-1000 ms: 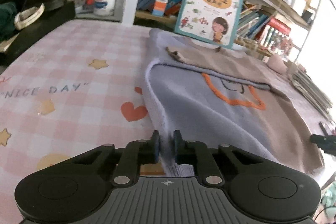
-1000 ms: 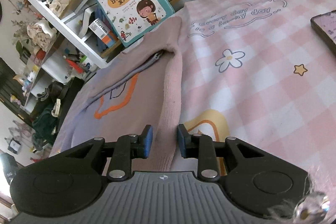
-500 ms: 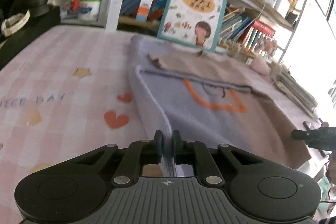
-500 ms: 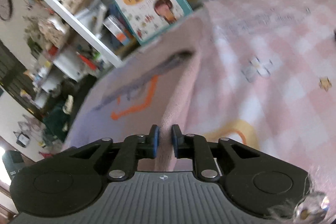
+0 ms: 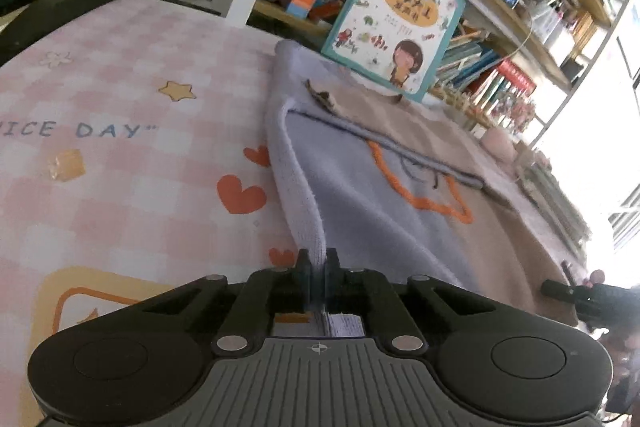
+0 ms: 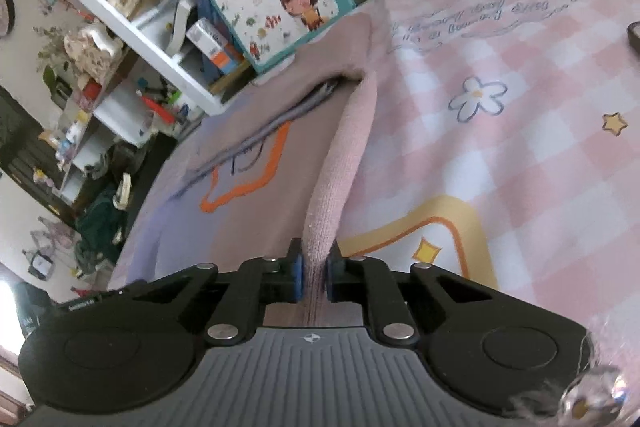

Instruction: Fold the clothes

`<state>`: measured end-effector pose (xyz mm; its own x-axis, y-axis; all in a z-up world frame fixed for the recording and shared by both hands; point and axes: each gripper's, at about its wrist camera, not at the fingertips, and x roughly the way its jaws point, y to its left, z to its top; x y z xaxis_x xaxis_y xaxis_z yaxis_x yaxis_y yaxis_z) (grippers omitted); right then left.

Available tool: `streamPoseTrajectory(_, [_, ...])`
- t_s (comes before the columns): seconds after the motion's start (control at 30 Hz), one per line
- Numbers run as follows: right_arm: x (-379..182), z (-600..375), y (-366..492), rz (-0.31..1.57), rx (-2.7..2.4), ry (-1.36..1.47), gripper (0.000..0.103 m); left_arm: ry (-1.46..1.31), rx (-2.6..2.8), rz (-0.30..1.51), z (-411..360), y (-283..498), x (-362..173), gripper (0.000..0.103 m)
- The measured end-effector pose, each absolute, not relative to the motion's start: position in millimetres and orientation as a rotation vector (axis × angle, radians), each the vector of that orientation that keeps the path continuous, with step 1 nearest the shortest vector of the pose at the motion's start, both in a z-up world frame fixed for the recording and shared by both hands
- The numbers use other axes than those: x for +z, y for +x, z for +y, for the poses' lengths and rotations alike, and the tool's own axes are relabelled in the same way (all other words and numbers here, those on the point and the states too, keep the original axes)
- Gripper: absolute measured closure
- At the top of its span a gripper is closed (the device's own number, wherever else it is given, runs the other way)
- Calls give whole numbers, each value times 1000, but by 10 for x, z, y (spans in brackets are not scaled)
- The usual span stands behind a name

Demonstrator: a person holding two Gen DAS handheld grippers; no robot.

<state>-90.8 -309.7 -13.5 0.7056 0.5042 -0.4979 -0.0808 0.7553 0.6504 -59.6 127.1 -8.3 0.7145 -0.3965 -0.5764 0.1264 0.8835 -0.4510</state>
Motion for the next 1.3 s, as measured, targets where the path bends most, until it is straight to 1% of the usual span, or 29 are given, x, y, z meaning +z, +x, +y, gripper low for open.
streamPoseTrajectory(0.13, [-69,-3213,-963,677,334,666,94,-400,-338,714,1250,-672,-22,98])
streamPoseTrajectory(0.27, [-98,-3241,-956,701,317,664,94,-394,-356,735,1251,-738,-39,98])
streamPoseTrajectory(0.37, [-140,-3214,-953,725,314,646,94,-446,-353,771,1303,-742,-128,96])
streamPoseTrajectory(0.4, [-152,-3203,-954,734,312,635,94,-458,-358,779,1310,-738,-137,90])
streamPoseTrajectory(0.43, [-161,-3194,-952,740,310,628,94,-461,-365,781,1302,-734,-139,87])
streamPoseTrajectory(0.5, [-185,-3194,-951,748,310,626,92,-465,-378,786,1286,-725,-144,74])
streamPoseTrajectory(0.57, [-203,-3196,-945,754,312,630,91,-470,-392,791,1270,-716,-148,69])
streamPoseTrajectory(0.63, [-216,-3190,-944,754,315,630,91,-474,-393,790,1259,-713,-150,69])
streamPoseTrajectory(0.67, [-214,-3182,-944,753,315,628,91,-482,-381,786,1259,-704,-156,72])
streamPoseTrajectory(0.7, [-211,-3172,-943,753,315,624,91,-490,-369,782,1259,-694,-162,78])
streamPoseTrajectory(0.77, [-190,-3157,-937,752,318,614,93,-487,-331,774,1257,-669,-158,98])
streamPoseTrajectory(1.0, [60,-3244,-930,663,386,683,94,-489,-390,693,1281,-697,92,99])
streamPoseTrajectory(1.3, [-168,-3228,-913,761,331,631,93,-523,-356,775,1314,-696,-134,97])
